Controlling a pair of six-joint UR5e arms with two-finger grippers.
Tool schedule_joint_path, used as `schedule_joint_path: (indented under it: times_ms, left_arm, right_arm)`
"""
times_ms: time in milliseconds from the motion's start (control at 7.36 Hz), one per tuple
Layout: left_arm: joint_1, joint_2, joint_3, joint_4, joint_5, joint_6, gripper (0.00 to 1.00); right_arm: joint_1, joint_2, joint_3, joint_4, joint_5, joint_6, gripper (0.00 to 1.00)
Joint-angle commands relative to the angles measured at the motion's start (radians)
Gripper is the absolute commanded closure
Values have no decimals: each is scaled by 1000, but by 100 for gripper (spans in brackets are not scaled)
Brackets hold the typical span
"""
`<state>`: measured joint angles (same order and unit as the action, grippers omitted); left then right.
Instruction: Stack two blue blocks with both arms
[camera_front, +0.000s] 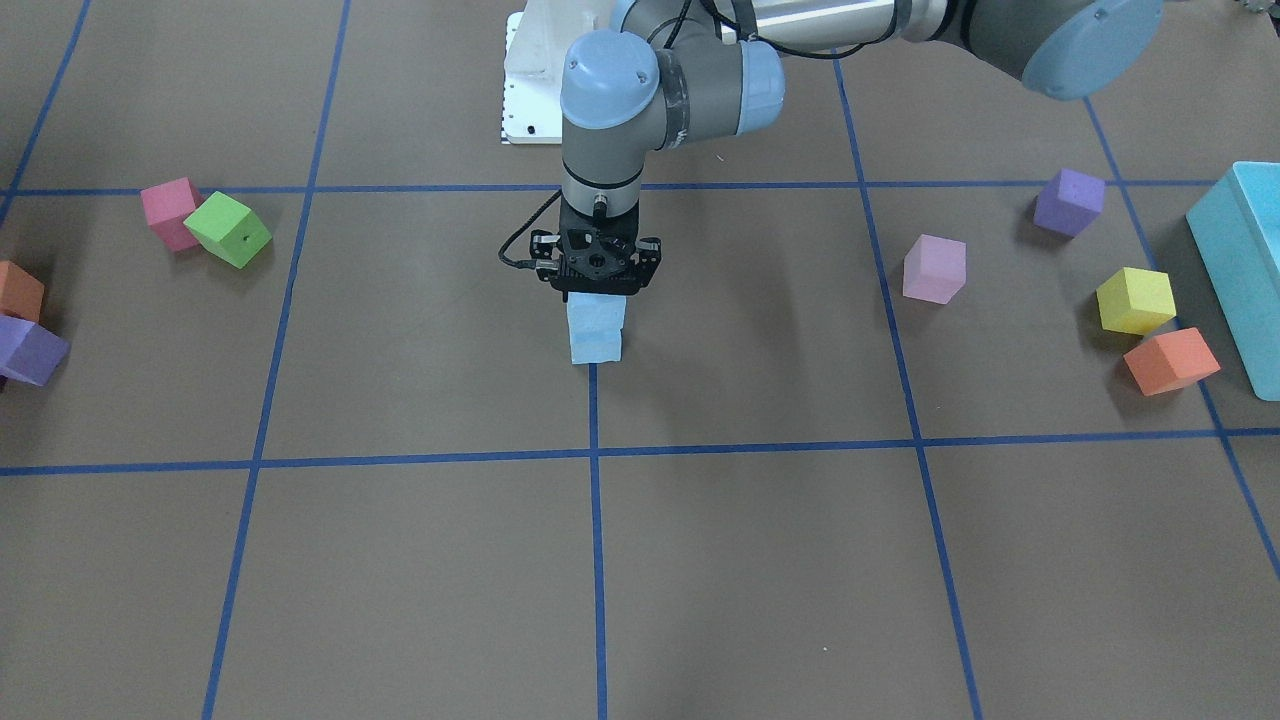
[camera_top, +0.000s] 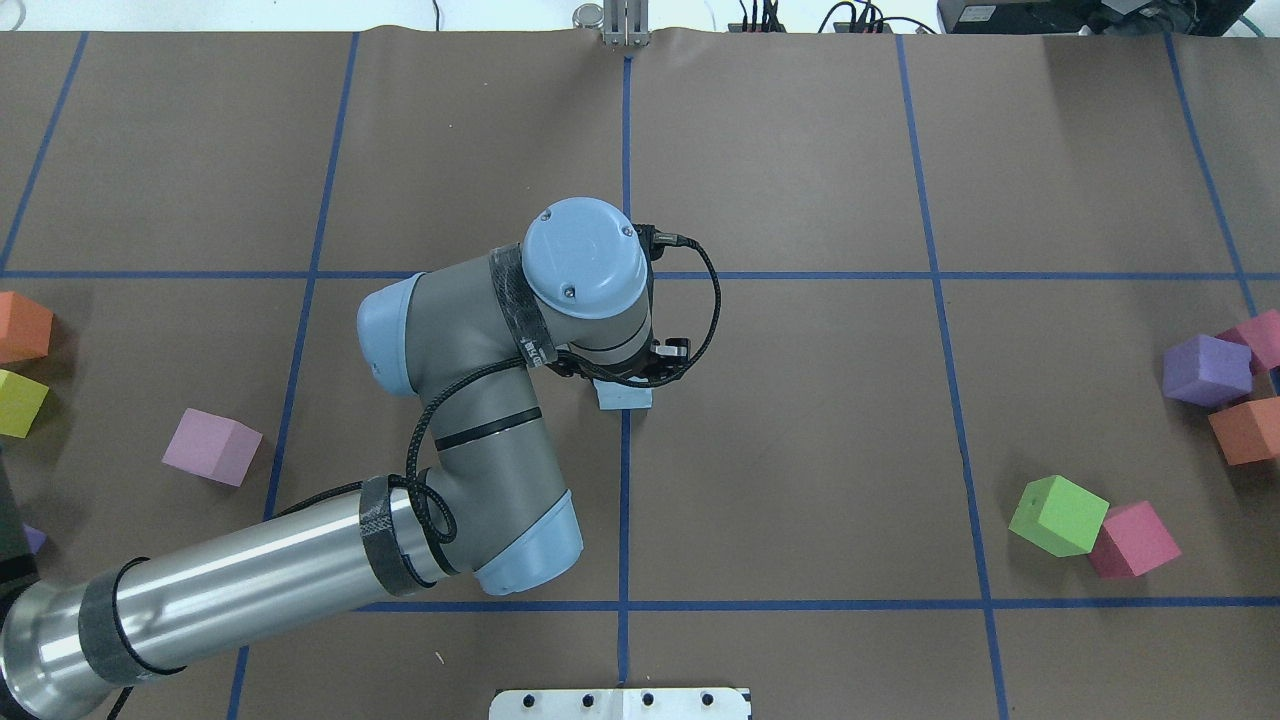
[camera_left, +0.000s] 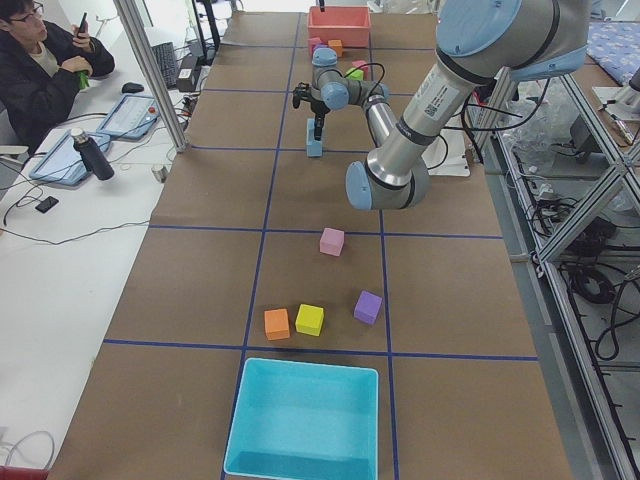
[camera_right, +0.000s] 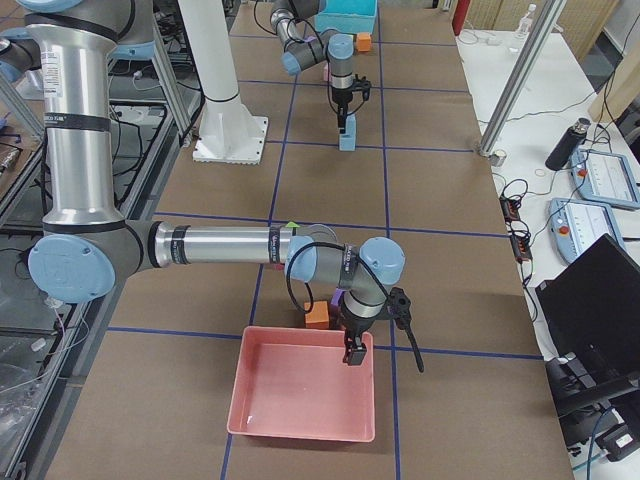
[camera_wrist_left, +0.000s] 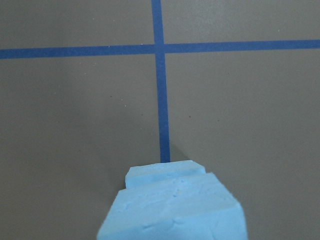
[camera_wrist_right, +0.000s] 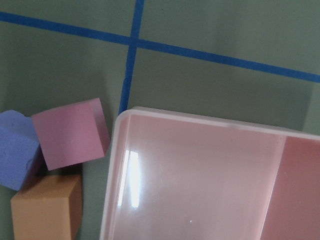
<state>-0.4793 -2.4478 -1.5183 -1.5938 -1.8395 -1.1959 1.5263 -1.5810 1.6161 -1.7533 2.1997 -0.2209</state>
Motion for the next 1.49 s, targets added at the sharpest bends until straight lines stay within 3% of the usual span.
schedule_joint_path:
  times_ms: [0, 679, 815, 1086, 1358]
  left_arm:
    - [4, 0, 1, 0, -1, 1, 60]
    - [4, 3, 4, -2, -1, 2, 59]
    - [4, 1, 6, -2, -3, 2, 50]
    - [4, 0, 7, -2, -1, 2, 42]
    - [2, 0, 7, -2, -1, 2, 19]
  right_arm:
    - [0, -1, 1, 0, 2, 0, 0]
    - [0, 1, 1, 0, 2, 0, 0]
    - [0, 1, 1, 0, 2, 0, 0]
    - [0, 1, 1, 1, 2, 2, 0]
    - [0, 1, 1, 1, 2, 2, 0]
